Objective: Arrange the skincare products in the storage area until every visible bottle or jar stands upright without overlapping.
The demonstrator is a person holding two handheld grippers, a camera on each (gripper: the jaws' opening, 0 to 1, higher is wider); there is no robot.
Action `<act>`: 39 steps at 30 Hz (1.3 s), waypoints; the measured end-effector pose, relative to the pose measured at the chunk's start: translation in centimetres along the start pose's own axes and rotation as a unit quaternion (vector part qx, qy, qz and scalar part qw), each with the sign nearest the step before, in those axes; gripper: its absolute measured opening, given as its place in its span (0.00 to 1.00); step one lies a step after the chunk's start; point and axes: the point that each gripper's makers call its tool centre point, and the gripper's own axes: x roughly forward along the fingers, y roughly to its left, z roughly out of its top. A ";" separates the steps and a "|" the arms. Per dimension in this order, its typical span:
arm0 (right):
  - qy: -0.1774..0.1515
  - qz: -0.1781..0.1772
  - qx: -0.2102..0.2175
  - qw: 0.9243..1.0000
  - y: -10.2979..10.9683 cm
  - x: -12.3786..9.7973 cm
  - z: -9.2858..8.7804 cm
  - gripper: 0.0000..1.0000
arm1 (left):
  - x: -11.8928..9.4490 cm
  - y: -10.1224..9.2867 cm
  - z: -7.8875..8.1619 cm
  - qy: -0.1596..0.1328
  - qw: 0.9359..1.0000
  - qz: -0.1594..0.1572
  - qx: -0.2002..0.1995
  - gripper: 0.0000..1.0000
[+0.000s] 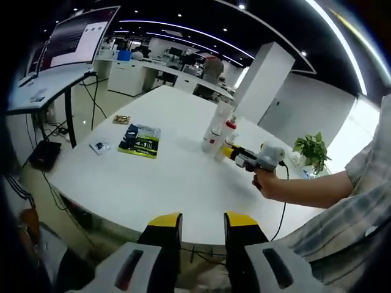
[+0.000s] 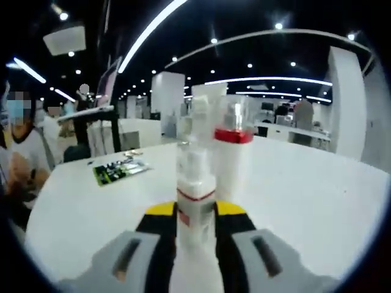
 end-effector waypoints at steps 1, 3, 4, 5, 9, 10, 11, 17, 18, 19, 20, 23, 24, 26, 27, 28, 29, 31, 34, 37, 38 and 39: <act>0.000 0.001 0.001 1.000 0.0 0.0 0.0 0.22 | 0.0 0.0 0.0 -0.001 1.000 -0.001 -0.002 0.28; 0.000 0.004 0.002 1.000 0.1 -0.1 0.0 0.24 | 0.1 -0.1 0.0 -0.003 1.000 -0.004 -0.007 0.28; -0.001 0.006 0.003 1.000 0.2 -0.2 0.1 0.24 | 0.2 -0.2 0.0 -0.004 1.000 -0.004 -0.007 0.28; 0.000 0.008 0.006 1.000 0.2 -0.2 0.1 0.25 | 0.2 -0.2 0.0 -0.003 1.000 -0.005 -0.006 0.28; 0.005 0.007 0.011 1.000 -0.1 -0.9 -0.2 0.27 | 0.6 -0.5 -0.1 0.001 1.000 -0.010 -0.001 0.28; 0.010 0.007 0.012 1.000 -0.2 -1.1 -0.4 0.27 | 0.7 -0.6 -0.1 0.000 1.000 -0.012 -0.001 0.28; 0.014 0.006 0.011 1.000 -0.3 -1.3 -0.6 0.27 | 0.9 -0.7 0.0 0.001 1.000 -0.014 0.000 0.28; 0.033 0.011 0.003 0.999 -0.6 -2.2 -1.5 0.25 | 1.4 -1.2 0.0 -0.001 1.000 -0.021 0.000 0.28; 0.035 0.012 -0.004 0.999 -0.7 -2.2 -1.4 0.25 | 1.4 -1.2 0.0 -0.001 1.000 -0.022 0.000 0.28; 0.034 0.013 -0.004 0.999 -0.7 -2.2 -1.3 0.24 | 1.4 -1.4 0.1 -0.003 1.000 -0.025 -0.010 0.28; 0.034 0.015 -0.004 0.999 -0.6 -2.2 -1.1 0.24 | 1.5 -1.5 0.3 -0.008 0.999 -0.027 -0.018 0.28; 0.037 0.021 0.007 0.999 -0.5 -1.9 -0.9 0.24 | 1.4 -1.6 0.7 -0.016 0.999 -0.028 -0.021 0.28; 0.041 0.022 0.013 0.999 -0.5 -1.7 -1.1 0.24 | 1.5 -1.6 0.7 -0.017 0.999 -0.028 -0.021 0.28; 0.048 0.021 0.017 0.998 -0.4 -1.4 -1.2 0.25 | 1.5 -1.7 0.7 -0.017 0.999 -0.027 -0.021 0.27; 0.048 0.021 0.017 0.998 -0.4 -1.3 -1.2 0.24 | 1.5 -1.6 0.7 -0.017 0.999 -0.027 -0.020 0.27; 0.049 0.020 0.019 0.998 -0.5 -1.1 -1.2 0.24 | 1.4 -1.5 0.7 -0.017 0.999 -0.025 -0.020 0.27; 0.049 0.020 0.021 0.998 -0.5 -1.0 -1.2 0.24 | 1.4 -1.5 0.7 -0.018 0.999 -0.024 -0.021 0.27; 0.050 0.020 0.024 0.998 -0.5 -0.8 -1.1 0.24 | 1.3 -1.3 0.7 -0.019 0.999 -0.021 -0.023 0.27; 0.053 0.019 0.022 0.998 -0.8 -0.6 -1.2 0.23 | 1.2 -1.1 0.7 -0.018 0.999 -0.017 -0.026 0.27; 0.058 0.015 0.031 0.998 -1.1 -0.4 -1.2 0.24 | 1.2 -0.9 0.8 -0.018 0.999 -0.015 -0.026 0.27; 0.063 0.011 0.034 0.997 -1.3 -0.3 -1.3 0.25 | 1.2 -0.9 0.8 -0.018 0.999 -0.015 -0.027 0.27; 0.064 0.009 0.037 0.997 -1.4 -0.3 -1.4 0.25 | 1.3 -0.8 0.9 -0.018 0.999 -0.015 -0.028 0.27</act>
